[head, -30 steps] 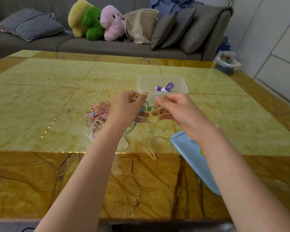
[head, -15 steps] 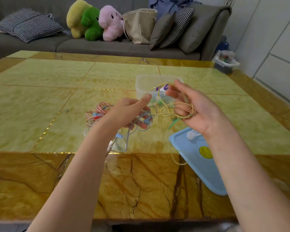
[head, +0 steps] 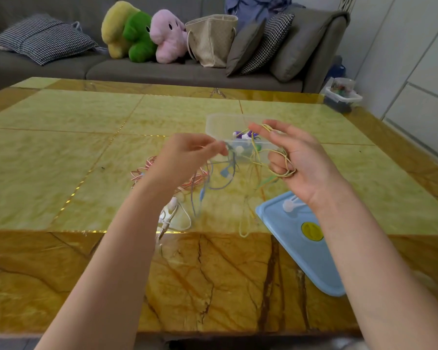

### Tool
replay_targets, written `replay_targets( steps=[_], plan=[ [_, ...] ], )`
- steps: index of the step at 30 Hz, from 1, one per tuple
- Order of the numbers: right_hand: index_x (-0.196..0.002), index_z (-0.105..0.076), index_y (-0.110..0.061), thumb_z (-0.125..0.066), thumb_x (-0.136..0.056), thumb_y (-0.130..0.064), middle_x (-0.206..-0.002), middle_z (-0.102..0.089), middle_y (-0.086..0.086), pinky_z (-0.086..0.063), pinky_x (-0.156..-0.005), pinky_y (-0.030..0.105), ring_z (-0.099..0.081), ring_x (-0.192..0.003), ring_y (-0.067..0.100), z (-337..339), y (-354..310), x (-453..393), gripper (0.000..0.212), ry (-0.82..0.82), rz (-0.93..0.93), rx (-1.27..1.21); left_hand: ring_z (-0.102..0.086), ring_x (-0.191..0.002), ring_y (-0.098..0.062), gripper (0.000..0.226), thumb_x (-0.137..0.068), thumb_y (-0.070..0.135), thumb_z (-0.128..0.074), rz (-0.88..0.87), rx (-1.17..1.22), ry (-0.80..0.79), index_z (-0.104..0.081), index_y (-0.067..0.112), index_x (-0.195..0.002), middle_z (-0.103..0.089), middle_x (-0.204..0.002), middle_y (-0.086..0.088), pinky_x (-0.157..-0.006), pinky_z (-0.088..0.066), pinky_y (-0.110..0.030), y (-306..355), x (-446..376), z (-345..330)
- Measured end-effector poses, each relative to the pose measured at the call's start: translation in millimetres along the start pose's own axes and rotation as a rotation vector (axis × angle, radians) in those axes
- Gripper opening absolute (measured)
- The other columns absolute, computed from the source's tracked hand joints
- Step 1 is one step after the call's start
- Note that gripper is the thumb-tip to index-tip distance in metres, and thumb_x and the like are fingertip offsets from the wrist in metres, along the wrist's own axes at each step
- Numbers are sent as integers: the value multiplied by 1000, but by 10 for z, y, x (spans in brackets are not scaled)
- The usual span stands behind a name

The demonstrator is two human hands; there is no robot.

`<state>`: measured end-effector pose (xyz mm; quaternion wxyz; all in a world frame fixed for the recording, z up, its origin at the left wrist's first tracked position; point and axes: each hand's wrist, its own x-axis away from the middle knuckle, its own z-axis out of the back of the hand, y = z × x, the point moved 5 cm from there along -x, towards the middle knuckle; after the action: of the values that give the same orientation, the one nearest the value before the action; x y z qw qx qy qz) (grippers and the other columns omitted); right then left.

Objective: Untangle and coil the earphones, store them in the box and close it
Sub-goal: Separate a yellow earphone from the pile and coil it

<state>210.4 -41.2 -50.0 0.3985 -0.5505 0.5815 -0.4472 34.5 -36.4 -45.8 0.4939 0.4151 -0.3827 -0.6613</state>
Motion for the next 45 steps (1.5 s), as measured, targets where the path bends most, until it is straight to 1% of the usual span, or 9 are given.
replay_targets(
  steps=[7,11,16,20,23,29,35,39,45],
  plan=[
    [-109,-52,-15,-44,-97,-9,-100,-62,-13,-25,-37,11,-39,-32,3,-77,195,-77,16,-18,122,746,-60,-65,-5,25,-96,21,-46,110,912,67,-54,16,-73,-63,-69,7,-67,-51,-17,75,-45,103],
    [-115,-50,-15,-40,-95,-9,-116,-64,5,-41,-59,28,-46,-58,10,59,207,-130,24,56,179,1063,-68,-73,-9,28,-97,22,-43,85,1304,186,-49,16,-70,-70,-78,0,-52,-49,-13,60,-35,322],
    [-118,-50,-18,-37,-96,-8,-119,-64,2,-36,-61,28,-48,-61,10,30,65,-100,27,114,327,989,-57,-47,-2,27,-98,22,-43,168,738,319,-49,19,-72,-69,-67,4,-39,-37,-12,-90,-58,303],
    [-125,-46,-14,-37,-95,-5,-126,-61,3,-43,-78,33,-59,-105,28,59,-137,-33,32,229,489,1067,-38,-38,-5,26,-92,18,-44,206,464,502,-45,19,-66,-53,-56,4,-40,-29,-16,-203,-75,405],
    [-128,-44,-12,-37,-96,-5,-124,-62,7,-41,-81,36,-58,-106,33,174,-305,13,33,369,554,1116,-41,-53,-17,15,-85,25,-45,166,-45,560,-49,17,-72,-47,-60,3,-53,-32,-26,-250,-71,471],
    [-124,-47,-13,-37,-95,-4,-129,-59,-4,-39,-70,24,-57,-79,3,73,-273,30,31,204,607,945,-44,-113,-33,23,-92,29,-46,402,-810,148,-56,20,-111,-56,-112,-7,-89,-33,-35,-462,-71,123],
    [-119,-49,-15,-37,-95,-1,-120,-62,-12,-36,-60,14,-53,-65,-9,-24,-227,16,31,43,569,782,-35,-119,-34,49,-89,41,-53,327,-943,285,-46,6,-123,-42,-127,-16,-97,-27,-43,-178,-30,107],
    [-116,-50,-16,-37,-97,-1,-117,-62,-11,-35,-53,8,-55,-60,-8,-90,-245,66,28,-15,534,666,-50,-108,-23,45,-93,41,-49,-28,-625,292,-45,14,-129,-48,-129,-5,-92,-34,-36,125,-63,-108],
    [-117,-49,-14,-36,-97,0,-122,-61,-7,-32,-48,8,-51,-50,-12,-93,-258,109,28,-47,514,680,-64,-73,-24,10,-88,15,-60,-61,-381,87,-67,8,-90,-70,-81,-7,-72,-50,-35,64,-67,-400]
  ],
)
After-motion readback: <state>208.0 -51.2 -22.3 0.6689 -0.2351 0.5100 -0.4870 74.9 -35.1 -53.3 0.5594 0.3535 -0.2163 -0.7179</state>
